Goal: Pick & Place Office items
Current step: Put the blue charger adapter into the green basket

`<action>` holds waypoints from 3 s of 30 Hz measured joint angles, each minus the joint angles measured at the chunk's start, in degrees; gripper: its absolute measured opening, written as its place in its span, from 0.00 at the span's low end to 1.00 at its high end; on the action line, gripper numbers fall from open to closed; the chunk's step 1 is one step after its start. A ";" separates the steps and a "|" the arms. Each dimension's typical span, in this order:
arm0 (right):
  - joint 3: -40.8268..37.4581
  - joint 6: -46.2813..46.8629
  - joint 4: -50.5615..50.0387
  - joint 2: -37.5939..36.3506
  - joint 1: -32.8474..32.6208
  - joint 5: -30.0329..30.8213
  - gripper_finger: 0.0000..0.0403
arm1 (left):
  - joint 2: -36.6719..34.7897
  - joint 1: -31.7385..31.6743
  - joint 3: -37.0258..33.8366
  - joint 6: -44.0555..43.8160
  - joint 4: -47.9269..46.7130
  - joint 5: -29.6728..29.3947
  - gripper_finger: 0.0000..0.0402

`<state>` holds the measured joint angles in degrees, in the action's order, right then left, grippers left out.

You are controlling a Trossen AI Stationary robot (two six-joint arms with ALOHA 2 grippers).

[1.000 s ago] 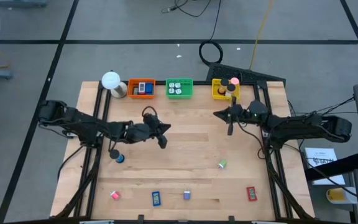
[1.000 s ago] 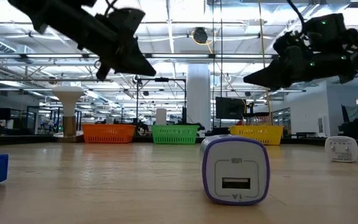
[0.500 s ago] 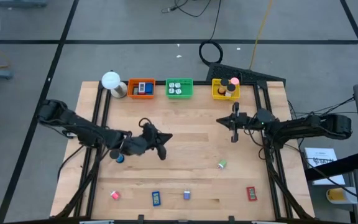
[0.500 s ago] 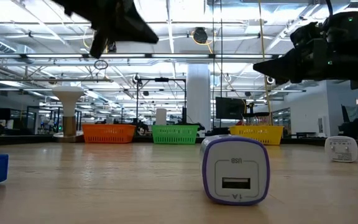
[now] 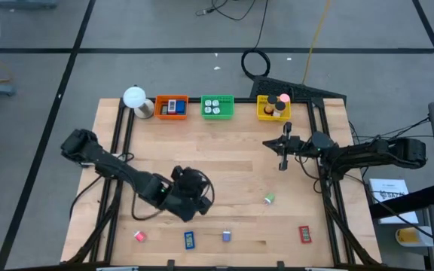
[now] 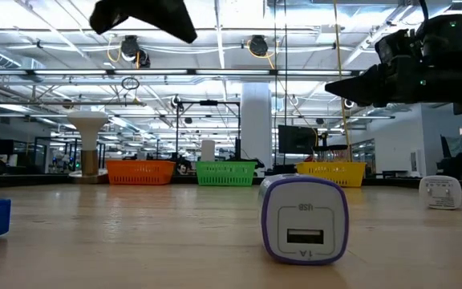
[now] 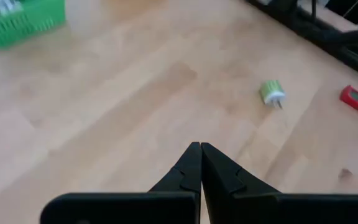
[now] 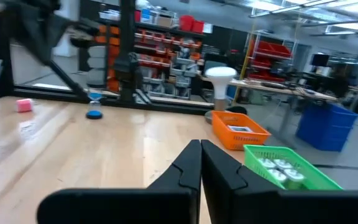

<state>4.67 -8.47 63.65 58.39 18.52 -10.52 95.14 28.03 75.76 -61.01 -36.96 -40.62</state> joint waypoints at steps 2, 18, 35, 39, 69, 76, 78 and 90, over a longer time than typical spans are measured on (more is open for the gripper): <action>0.00 0.00 -0.10 0.02 0.00 0.13 0.00 | 1.86 0.07 1.89 -1.89 -0.79 2.12 0.01; 0.04 1.73 -2.56 0.00 -1.95 -0.05 0.00 | 12.23 0.26 -1.36 16.16 19.82 6.70 0.01; 0.44 1.53 -5.32 -0.02 -8.59 6.03 0.00 | 16.20 1.46 4.72 -8.58 18.50 24.25 0.26; 0.48 1.53 -6.99 0.11 -8.87 5.85 0.00 | 20.18 2.47 12.13 -21.06 12.17 25.49 0.30; 0.46 0.22 -10.81 0.11 -13.07 1.26 0.00 | 35.95 1.27 35.16 -52.00 -10.13 33.59 0.63; 0.46 0.19 -10.84 0.11 -13.07 1.25 0.00 | 35.95 0.85 35.13 -50.40 -11.45 32.75 0.64; 0.46 0.16 -10.84 0.11 -13.07 1.25 0.00 | 36.23 0.87 35.14 -49.73 -9.40 32.64 0.64; 0.46 0.20 -10.92 0.13 -13.07 1.26 0.00 | 39.73 0.91 35.09 -52.14 -6.12 33.11 0.64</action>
<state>5.13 -8.27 52.73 58.52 5.45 -9.26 134.87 28.95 110.85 -113.15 -43.08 -7.51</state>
